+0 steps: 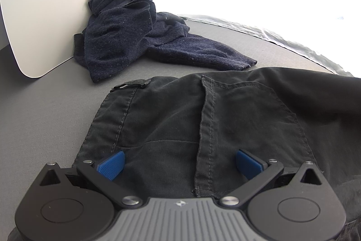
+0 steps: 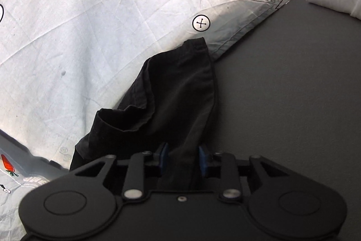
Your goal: Fold clothes
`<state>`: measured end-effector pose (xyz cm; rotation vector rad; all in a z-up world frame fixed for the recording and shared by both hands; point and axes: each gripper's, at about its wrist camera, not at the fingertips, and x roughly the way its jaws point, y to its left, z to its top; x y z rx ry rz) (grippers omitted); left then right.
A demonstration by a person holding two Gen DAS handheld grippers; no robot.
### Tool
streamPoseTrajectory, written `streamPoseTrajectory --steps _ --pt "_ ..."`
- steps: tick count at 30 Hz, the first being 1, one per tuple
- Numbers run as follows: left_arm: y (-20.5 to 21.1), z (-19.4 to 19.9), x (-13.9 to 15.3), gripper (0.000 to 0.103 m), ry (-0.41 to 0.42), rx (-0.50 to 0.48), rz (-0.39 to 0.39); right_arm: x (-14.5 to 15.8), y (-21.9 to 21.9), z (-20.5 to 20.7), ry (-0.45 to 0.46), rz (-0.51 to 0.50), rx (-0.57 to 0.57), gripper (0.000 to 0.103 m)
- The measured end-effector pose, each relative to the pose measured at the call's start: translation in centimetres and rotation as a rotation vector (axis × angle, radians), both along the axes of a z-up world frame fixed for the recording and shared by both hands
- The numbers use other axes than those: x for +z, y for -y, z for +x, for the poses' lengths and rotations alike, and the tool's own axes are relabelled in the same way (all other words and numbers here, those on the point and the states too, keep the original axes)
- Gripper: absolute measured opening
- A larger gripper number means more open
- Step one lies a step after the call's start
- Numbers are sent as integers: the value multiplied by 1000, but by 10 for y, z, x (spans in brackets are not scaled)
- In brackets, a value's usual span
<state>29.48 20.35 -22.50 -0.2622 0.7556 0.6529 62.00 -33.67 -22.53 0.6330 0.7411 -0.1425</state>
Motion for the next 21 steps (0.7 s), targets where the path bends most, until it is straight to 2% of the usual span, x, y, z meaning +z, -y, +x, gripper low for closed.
streamPoseTrajectory --steps 2,6,10,14,18,20,21 --pt "0 0 0 103 0 0 0 6 0 -8 35 -49 17 6" --pt "-1 0 1 103 0 -2 -3 36 7 -52 108 -191 7 3" --pt "-1 -1 0 103 3 -6 -2 67 26 -136 138 -361 -56 3" --pt "-2 0 -1 103 0 -11 -4 57 43 -209 30 -387 -137 4" --pt "-3 1 0 103 -10 -12 -10 22 44 -232 -173 -414 -115 7" --pt "-6 4 2 103 -29 -13 -26 26 36 -237 -165 -467 -126 20" --pt "-8 7 4 103 -47 -13 -42 30 32 -237 -156 -491 -129 33"
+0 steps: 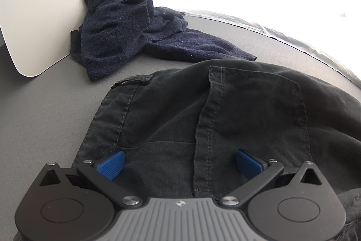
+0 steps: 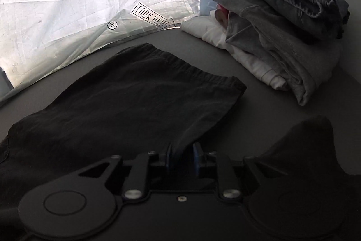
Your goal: Fold clothes
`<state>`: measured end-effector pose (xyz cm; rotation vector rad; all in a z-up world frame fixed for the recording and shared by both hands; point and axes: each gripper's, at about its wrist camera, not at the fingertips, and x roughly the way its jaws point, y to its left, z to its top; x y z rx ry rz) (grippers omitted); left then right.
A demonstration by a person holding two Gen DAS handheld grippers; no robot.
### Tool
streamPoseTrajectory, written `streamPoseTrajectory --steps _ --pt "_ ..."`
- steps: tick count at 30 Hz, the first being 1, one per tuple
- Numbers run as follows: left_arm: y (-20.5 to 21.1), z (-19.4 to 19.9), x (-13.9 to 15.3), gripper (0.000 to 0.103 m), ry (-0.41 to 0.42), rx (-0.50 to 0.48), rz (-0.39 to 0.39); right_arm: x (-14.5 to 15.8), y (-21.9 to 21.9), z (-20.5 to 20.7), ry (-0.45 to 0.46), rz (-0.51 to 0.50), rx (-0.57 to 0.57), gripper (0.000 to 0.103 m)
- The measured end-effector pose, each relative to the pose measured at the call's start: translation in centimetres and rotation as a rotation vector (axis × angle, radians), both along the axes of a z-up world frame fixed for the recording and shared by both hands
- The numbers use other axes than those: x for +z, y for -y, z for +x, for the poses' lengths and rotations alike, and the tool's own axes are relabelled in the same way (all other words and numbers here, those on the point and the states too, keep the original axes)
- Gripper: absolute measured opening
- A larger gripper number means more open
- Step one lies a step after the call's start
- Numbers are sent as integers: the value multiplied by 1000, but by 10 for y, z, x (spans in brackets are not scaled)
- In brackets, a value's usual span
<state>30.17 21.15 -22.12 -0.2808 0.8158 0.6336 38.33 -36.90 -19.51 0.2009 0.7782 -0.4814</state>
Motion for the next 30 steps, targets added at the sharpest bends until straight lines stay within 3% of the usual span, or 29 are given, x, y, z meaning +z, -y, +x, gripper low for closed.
streamPoseTrajectory --steps 1,6,9,11,14,18,24,26,28,30 --pt "-2 3 2 103 -18 0 -16 5 -2 2 17 -19 10 43" --pt "-15 13 9 102 -91 -14 -95 16 -5 29 62 -48 51 48" --pt "-22 6 23 99 -25 -26 -149 16 3 59 84 -21 113 52" --pt "-21 2 38 99 30 -52 -110 14 10 88 75 1 165 57" --pt "-20 11 53 99 39 -121 -4 9 25 135 71 65 209 65" --pt "-30 35 52 100 26 -174 16 -2 49 196 51 103 203 75" --pt "-37 70 35 100 -38 -237 11 -25 72 243 -47 153 227 76" --pt "-37 76 31 100 -54 -247 21 -27 70 248 -86 117 263 68" --pt "-38 78 27 100 -60 -245 21 -25 64 249 -124 35 298 34" --pt "-39 78 25 100 -55 -232 12 -22 65 246 -102 39 359 21"
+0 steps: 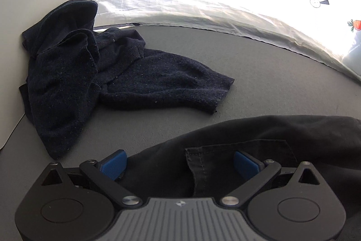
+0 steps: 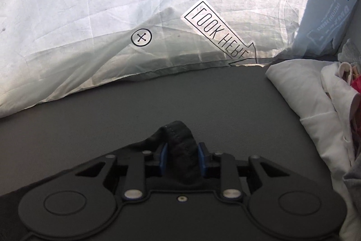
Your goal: Fold clothes
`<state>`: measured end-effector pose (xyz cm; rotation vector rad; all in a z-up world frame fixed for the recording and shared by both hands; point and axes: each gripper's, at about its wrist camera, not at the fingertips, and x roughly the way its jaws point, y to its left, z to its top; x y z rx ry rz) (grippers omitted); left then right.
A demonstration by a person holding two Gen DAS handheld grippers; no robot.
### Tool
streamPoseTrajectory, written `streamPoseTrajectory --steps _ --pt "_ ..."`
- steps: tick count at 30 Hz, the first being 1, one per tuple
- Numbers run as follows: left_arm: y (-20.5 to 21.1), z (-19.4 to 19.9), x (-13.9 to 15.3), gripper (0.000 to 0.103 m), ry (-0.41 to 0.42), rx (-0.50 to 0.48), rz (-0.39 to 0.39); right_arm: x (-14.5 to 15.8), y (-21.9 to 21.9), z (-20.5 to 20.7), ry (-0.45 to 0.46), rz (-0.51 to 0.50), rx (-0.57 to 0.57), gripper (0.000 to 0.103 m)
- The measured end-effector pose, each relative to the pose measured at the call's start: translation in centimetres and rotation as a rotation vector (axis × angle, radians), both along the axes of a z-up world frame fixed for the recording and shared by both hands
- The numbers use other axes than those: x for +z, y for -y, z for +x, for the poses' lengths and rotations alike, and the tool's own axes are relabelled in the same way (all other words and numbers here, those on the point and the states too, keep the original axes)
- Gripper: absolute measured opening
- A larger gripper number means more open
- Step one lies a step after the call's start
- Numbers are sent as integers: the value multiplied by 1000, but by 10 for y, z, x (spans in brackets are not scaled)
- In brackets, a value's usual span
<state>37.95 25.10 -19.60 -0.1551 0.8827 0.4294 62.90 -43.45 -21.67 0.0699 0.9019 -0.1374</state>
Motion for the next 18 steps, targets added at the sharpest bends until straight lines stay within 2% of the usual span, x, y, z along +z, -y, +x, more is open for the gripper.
streamPoseTrajectory --steps 1,7,10,12,14,15,16,17,18 --pt "-1 0 -1 100 2 6 -5 4 1 0 30 2 23 15" --pt "0 1 3 100 -7 5 8 39 -28 35 211 -107 89 12" --pt "-3 -1 8 100 7 41 18 37 -50 64 205 -190 84 13" --pt "-8 -5 11 100 27 80 4 24 -59 74 154 -254 56 13" --pt "-14 -14 18 100 58 119 -21 11 -68 84 100 -318 28 24" --pt "-17 -19 22 100 72 135 -29 12 -69 81 103 -345 -4 39" --pt "-20 -25 25 100 85 151 -36 16 -69 74 122 -337 -37 49" --pt "-22 -31 28 100 90 164 -39 21 -66 61 142 -288 -66 54" --pt "-24 -37 30 100 94 178 -43 27 -63 49 162 -237 -95 64"
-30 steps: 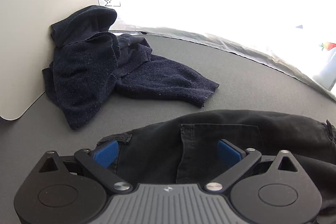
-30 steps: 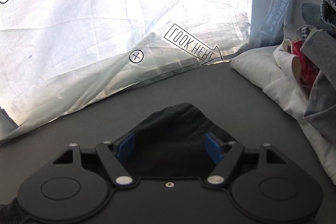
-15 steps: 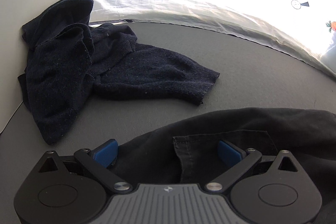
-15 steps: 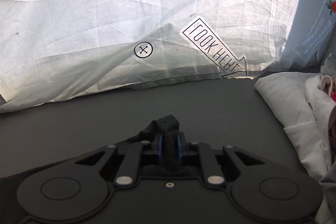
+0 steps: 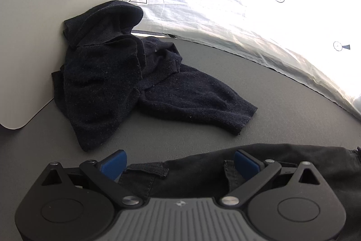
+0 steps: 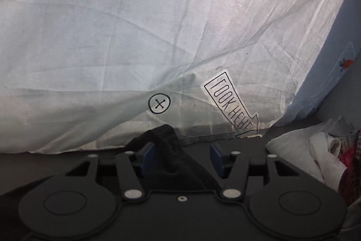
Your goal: Fold clothes
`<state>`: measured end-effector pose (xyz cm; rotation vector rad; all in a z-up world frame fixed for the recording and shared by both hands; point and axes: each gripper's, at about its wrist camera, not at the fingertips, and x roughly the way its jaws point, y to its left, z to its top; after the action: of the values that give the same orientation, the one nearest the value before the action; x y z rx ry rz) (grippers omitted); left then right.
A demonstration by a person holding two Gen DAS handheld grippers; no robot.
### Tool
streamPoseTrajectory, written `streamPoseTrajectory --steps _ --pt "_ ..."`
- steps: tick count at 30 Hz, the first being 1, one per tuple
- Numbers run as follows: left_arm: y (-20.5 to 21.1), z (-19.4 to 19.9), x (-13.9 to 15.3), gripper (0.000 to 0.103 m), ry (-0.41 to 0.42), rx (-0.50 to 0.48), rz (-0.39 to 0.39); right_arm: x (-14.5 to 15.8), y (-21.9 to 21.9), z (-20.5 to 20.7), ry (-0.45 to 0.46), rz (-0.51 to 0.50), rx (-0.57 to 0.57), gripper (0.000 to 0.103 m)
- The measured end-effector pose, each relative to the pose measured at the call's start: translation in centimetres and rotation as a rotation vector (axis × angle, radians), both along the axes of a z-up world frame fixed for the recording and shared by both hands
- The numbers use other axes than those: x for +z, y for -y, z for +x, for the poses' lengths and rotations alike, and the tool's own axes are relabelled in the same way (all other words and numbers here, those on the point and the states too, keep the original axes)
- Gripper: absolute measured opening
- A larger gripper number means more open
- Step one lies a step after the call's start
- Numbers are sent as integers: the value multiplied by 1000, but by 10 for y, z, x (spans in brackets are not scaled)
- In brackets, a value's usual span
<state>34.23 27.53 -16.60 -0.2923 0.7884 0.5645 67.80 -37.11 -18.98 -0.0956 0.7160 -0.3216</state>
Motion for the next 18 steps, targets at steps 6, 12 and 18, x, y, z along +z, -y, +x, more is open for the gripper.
streamPoseTrajectory --steps 6,12,18 --pt "-11 -41 -9 100 -34 80 -17 5 -11 -113 20 264 36 90" --pt "-4 -78 -17 100 -2 120 -93 -4 -56 -214 -5 364 103 94" --pt "25 -94 -15 100 46 77 -161 -2 -158 -252 -36 195 397 95"
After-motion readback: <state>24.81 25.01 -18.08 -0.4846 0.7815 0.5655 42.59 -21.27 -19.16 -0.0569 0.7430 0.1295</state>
